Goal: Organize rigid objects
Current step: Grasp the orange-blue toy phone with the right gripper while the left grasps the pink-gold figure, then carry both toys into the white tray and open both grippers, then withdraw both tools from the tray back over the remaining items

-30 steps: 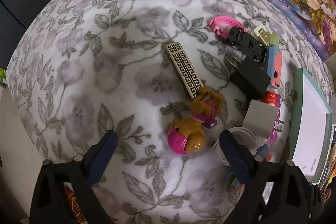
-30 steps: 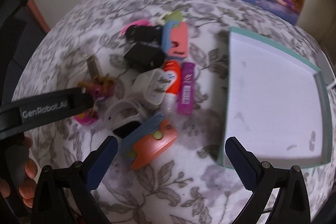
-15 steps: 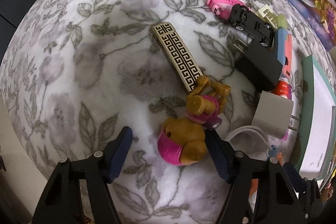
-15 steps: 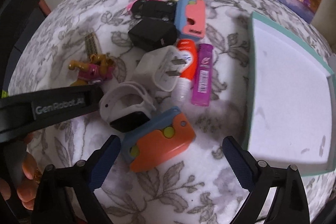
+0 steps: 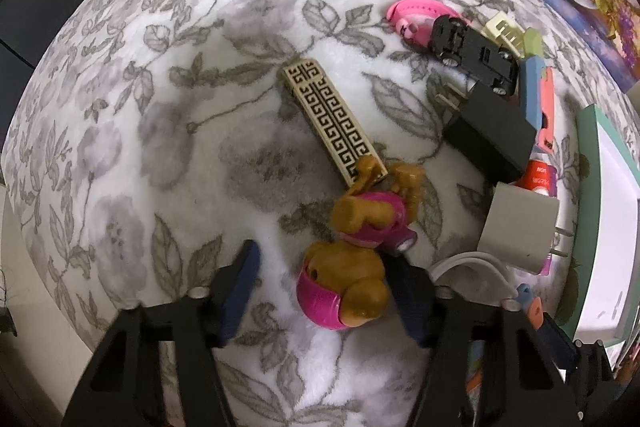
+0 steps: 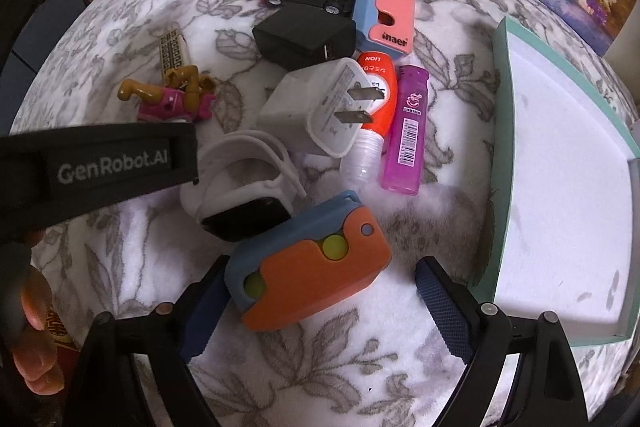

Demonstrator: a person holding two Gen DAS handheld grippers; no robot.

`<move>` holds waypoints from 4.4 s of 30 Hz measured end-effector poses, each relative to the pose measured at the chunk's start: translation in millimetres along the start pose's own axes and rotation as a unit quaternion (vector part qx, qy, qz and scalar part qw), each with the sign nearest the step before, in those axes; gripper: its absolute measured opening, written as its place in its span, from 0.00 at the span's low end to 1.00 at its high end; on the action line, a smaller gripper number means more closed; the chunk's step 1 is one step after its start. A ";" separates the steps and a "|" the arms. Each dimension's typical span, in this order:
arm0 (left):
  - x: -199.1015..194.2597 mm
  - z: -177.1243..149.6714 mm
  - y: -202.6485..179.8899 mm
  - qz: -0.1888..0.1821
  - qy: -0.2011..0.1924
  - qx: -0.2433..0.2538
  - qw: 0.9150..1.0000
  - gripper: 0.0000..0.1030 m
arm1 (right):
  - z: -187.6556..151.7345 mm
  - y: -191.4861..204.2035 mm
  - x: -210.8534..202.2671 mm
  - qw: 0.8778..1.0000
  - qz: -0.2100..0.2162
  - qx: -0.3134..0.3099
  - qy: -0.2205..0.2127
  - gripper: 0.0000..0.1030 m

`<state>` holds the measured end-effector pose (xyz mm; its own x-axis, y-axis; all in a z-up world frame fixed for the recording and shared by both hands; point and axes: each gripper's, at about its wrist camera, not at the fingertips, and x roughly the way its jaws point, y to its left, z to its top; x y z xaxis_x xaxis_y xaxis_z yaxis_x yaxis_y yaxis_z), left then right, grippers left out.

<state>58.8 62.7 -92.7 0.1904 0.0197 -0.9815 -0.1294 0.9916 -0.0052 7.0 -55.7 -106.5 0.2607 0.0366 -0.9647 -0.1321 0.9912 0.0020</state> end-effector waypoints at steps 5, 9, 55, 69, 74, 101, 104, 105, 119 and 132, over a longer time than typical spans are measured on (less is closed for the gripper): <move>-2.2 1.9 -3.1 -0.009 -0.004 0.011 1.000 0.39 | 3.3 -2.9 -3.2 1.000 -0.001 0.005 -0.007 0.73; -5.7 0.7 -0.3 -0.019 -0.003 0.003 1.000 0.39 | 4.7 -7.3 -3.2 1.000 0.004 0.013 -0.008 0.73; -55.2 12.0 -252.9 -0.088 -0.084 0.200 0.972 0.39 | -9.2 -299.8 -67.1 0.907 -0.143 0.385 -0.096 0.73; -52.0 14.5 -260.6 -0.095 -0.085 0.211 0.969 0.39 | -10.7 -314.9 -47.6 0.909 -0.136 0.386 -0.076 0.73; -56.3 11.8 -260.8 -0.099 -0.090 0.217 0.967 0.39 | -10.8 -310.6 -46.6 0.913 -0.131 0.380 -0.073 0.73; -46.2 34.3 -205.4 -0.051 -0.092 0.131 0.986 0.93 | -9.2 -296.1 -31.5 0.928 -0.140 0.343 -0.045 1.00; -44.7 37.1 -195.6 -0.045 -0.092 0.119 0.987 0.93 | -8.7 -293.4 -35.8 0.928 -0.137 0.342 -0.052 1.00; -43.7 38.1 -191.7 -0.042 -0.091 0.115 0.988 0.93 | -8.7 -290.4 -37.3 0.929 -0.137 0.340 -0.054 1.00; -67.8 44.2 -139.3 -0.010 -0.089 0.066 0.994 0.93 | -4.1 -252.2 -69.0 0.938 -0.117 0.315 -0.085 1.00; -94.5 44.5 -70.8 0.002 -0.097 0.014 0.995 0.93 | 7.9 -186.7 -92.9 0.954 -0.050 0.276 -0.110 1.00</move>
<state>93.3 -3.7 9.0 0.3744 0.0444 -0.9262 -0.1039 0.9946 0.0057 15.0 -243.2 -15.2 0.4472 -0.0958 -0.8893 0.4110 0.9051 0.1091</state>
